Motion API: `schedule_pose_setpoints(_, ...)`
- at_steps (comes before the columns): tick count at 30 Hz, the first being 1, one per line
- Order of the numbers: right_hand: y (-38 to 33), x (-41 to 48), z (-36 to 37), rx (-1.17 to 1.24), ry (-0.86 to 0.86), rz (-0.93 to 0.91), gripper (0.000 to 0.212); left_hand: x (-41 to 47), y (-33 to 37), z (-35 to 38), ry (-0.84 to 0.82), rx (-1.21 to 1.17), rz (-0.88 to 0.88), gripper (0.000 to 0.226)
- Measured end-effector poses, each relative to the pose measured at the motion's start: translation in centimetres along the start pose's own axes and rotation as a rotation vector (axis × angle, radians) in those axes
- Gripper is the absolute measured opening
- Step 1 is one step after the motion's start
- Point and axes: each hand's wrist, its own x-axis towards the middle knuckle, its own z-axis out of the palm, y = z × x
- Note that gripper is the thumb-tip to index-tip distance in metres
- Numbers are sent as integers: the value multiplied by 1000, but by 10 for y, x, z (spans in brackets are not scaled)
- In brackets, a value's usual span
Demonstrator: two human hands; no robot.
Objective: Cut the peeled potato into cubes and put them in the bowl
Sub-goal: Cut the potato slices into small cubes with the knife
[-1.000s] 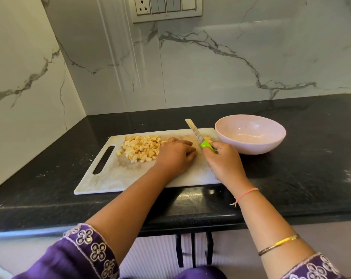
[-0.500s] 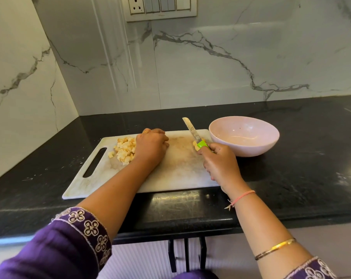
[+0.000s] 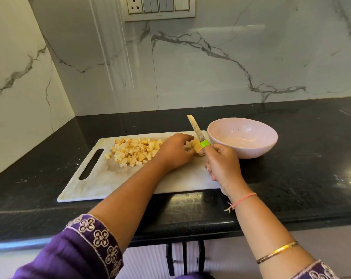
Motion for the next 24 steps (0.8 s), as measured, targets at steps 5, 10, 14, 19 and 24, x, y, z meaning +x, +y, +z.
schedule_pose_setpoints(5, -1, 0, -1, -10, -9, 2, 29, 0, 3, 9, -14, -12, 9, 45)
schedule_pose_setpoints(10, 0, 0, -1, -29, 6, -7, 29, 0, 5, 11, 37, -15, 22, 39)
schedule_pose_setpoints(14, 0, 0, -1, -26, 3, 1, 29, -5, 6, 11, 104, -5, 16, 42)
schedule_pose_setpoints(19, 3, 0, -3, -71, 11, -14, 31, -17, -1, 3, 188, 58, -26, 45)
schedule_pose_setpoints(24, 4, 3, -4, -90, -3, -26, 34, -32, -8, -4, 224, 155, -102, 43)
